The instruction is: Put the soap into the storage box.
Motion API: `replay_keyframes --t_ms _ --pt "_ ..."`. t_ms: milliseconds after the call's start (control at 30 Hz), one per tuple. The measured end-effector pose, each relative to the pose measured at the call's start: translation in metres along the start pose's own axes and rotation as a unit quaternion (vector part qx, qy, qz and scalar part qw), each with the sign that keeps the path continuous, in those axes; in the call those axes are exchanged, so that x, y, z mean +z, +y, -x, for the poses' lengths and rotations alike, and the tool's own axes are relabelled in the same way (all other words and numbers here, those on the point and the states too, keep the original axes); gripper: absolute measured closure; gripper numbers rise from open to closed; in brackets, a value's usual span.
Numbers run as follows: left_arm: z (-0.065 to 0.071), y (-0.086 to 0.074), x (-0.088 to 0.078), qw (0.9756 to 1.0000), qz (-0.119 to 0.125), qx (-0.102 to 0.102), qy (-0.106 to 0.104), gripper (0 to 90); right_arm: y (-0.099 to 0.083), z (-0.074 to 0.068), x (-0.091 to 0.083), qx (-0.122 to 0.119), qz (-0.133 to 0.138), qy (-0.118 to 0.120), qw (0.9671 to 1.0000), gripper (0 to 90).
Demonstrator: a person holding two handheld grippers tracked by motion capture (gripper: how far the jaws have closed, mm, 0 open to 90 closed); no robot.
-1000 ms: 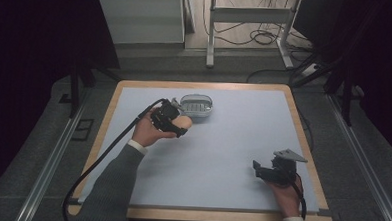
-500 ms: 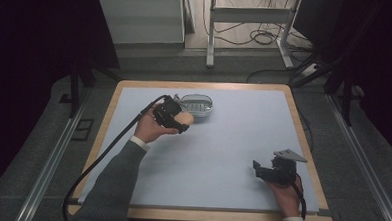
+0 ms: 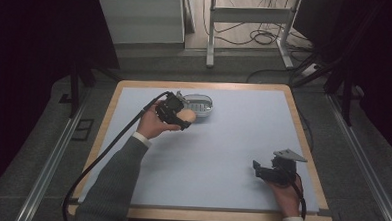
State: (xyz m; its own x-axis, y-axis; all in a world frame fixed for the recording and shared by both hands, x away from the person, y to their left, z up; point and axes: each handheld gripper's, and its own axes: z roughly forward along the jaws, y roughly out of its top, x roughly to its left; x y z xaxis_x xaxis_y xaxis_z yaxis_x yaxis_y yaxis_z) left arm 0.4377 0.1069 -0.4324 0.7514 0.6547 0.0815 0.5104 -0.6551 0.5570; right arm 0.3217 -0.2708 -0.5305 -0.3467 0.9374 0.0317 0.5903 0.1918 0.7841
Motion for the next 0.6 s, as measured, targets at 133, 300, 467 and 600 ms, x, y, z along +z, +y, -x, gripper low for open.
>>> replay_keyframes --t_ms 133,300,467,600 --pt "-0.001 0.003 0.001 1.0 0.0 0.0 -0.001 32.4 0.0 0.0 0.0 0.0 0.0 0.001 1.0 9.6" --pt "-0.001 0.008 0.003 1.0 -0.002 0.002 -0.002 32.4 0.0 0.0 0.0 0.0 0.0 0.001 1.0 9.6" --pt "-0.003 0.012 0.004 1.0 -0.002 0.005 -0.007 32.4 0.0 0.0 0.0 -0.001 -0.001 0.0 1.0 9.7" --pt "-0.006 0.016 0.008 1.0 -0.006 0.004 -0.006 32.4 0.0 0.0 0.0 0.0 -0.001 0.002 1.0 9.8"
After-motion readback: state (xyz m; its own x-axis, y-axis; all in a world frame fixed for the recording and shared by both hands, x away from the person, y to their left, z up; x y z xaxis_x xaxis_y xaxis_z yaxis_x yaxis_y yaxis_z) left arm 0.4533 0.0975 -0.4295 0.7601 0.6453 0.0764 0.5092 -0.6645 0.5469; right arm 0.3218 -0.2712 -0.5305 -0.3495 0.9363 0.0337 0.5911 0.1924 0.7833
